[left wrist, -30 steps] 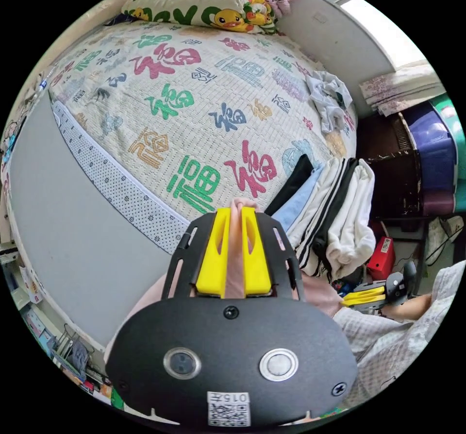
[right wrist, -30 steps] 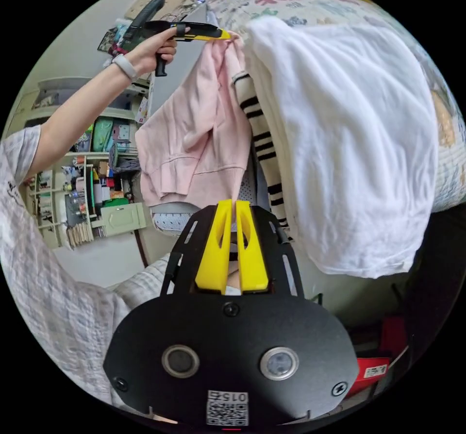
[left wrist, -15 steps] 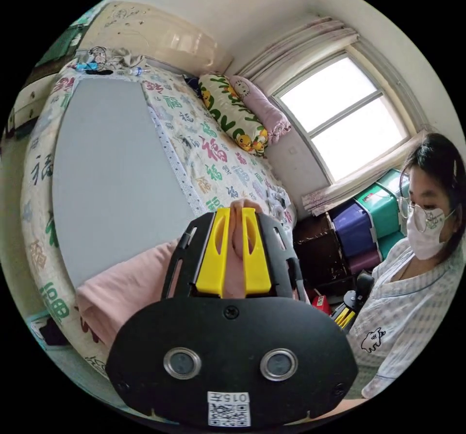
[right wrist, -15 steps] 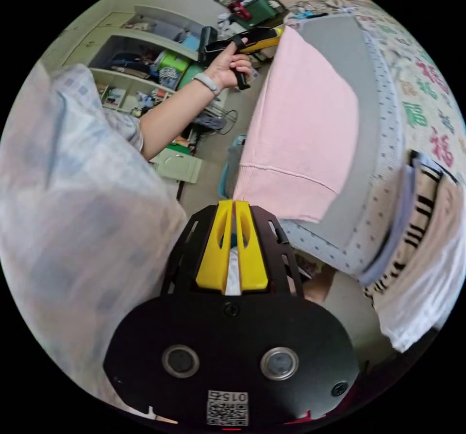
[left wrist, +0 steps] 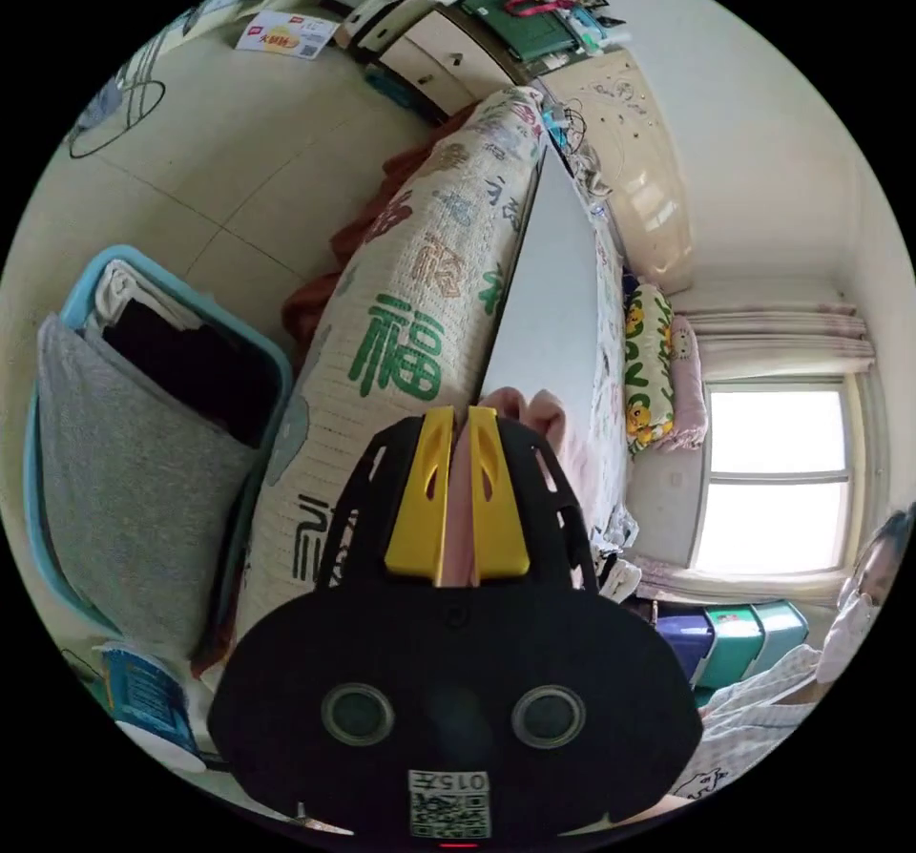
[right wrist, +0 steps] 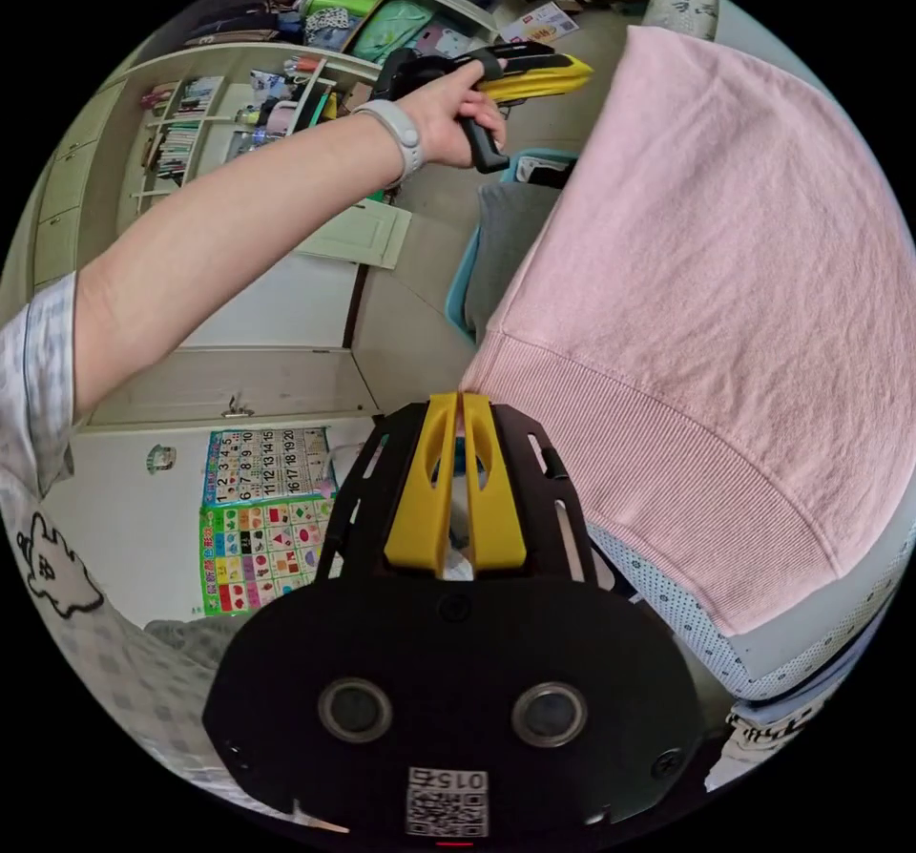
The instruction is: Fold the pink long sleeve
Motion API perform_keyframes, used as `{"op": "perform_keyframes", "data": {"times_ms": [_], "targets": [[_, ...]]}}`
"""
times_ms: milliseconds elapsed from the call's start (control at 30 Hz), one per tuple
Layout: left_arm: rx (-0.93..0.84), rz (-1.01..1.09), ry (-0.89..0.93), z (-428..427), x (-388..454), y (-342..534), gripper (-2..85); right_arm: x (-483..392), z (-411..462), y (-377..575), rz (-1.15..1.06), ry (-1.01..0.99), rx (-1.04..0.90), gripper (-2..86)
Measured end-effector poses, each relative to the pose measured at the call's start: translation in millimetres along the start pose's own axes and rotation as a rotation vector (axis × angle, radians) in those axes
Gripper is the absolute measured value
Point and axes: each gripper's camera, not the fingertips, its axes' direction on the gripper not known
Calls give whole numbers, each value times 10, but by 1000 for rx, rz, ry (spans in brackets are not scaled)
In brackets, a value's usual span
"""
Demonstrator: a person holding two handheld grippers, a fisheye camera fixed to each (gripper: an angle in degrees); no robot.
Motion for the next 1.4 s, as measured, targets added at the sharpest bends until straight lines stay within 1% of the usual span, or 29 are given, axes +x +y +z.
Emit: {"op": "perform_keyframes", "data": {"times_ms": [67, 100, 133, 167, 233, 300, 367, 433, 500, 533, 567, 600, 633, 667, 700, 767, 800, 900, 967, 1033, 1067, 1133, 1167, 1200, 1267, 1333, 1400], "targets": [[-15, -34, 172, 0, -304, 132, 106, -116, -19, -52, 27, 20, -9, -1], [-36, -50, 210, 40, -351, 156, 119, -144, -27, -70, 37, 21, -10, -1], [-73, -55, 293, 136, -390, 195, 143, -205, -42, -109, 52, 29, -15, 0], [-91, -24, 391, 222, -360, 214, 145, -273, -55, -154, 65, 45, -26, 0], [-111, 18, 498, 343, -268, 189, 133, -394, -75, -229, 70, 78, -44, 0], [-166, 55, 460, 480, -165, 115, 77, -521, -86, -310, 69, 111, -62, 0], [-254, 118, 233, 615, -33, 6, 17, -669, -57, -441, 63, 148, -98, -1], [-301, 149, 163, 661, 18, -75, 8, -737, -10, -555, 67, 154, -129, -2], [-303, 188, 48, 650, 24, -129, 3, -779, 51, -684, 53, 133, -176, -5], [-298, 214, -5, 668, -8, -143, 1, -799, 185, -776, 18, -20, -265, -5], [-307, 213, -20, 738, -66, -130, 1, -811, 383, -835, 34, -95, -380, -6], [-312, 212, -34, 781, -91, -112, 1, -836, 436, -844, 43, -37, -398, -6], [-318, 234, -70, 864, -110, -59, 3, -932, 420, -839, 30, 149, -342, -6], [-323, 256, -111, 940, -114, 2, 5, -1027, 335, -841, 21, 224, -279, -6], [-323, 267, -128, 973, -112, 31, 7, -1063, 279, -846, 24, 194, -258, -6], [-325, 329, -187, 1064, -79, 149, 20, -1212, -54, -830, 2, -14, -171, -6], [-324, 336, -191, 1069, -78, 174, 24, -1251, -169, -815, -8, -31, -146, -5], [-285, 313, -118, 908, -190, 281, 70, -1296, -990, -726, 14, 26, 31, -2], [-245, 285, -39, 657, -383, 421, 107, -1063, -1877, -592, 140, 137, 255, 3], [-225, 280, -11, 493, -541, 571, 133, -782, -2487, -448, 258, 205, 404, 13], [-221, 265, 25, 426, -665, 682, 147, -547, -2794, -377, 346, 217, 450, 34], [-227, 227, 87, 395, -868, 841, 163, -220, -3084, -333, 436, 140, 480, 51], [-238, 200, 124, 412, -996, 940, 170, -74, -3187, -339, 460, 87, 505, 54], [-244, 190, 142, 427, -1051, 986, 173, -28, -3217, -363, 464, 76, 509, 53], [-258, 173, 185, 507, -1207, 1142, 184, 32, -3193, -619, 478, 143, 414, 34], [-259, 170, 195, 565, -1279, 1228, 190, 17, -3078, -887, 468, 162, 322, 15], [-228, 160, 205, 557, -1342, 1293, 191, -22, -2958, -1143, 474, 214, 230, 5]]}}
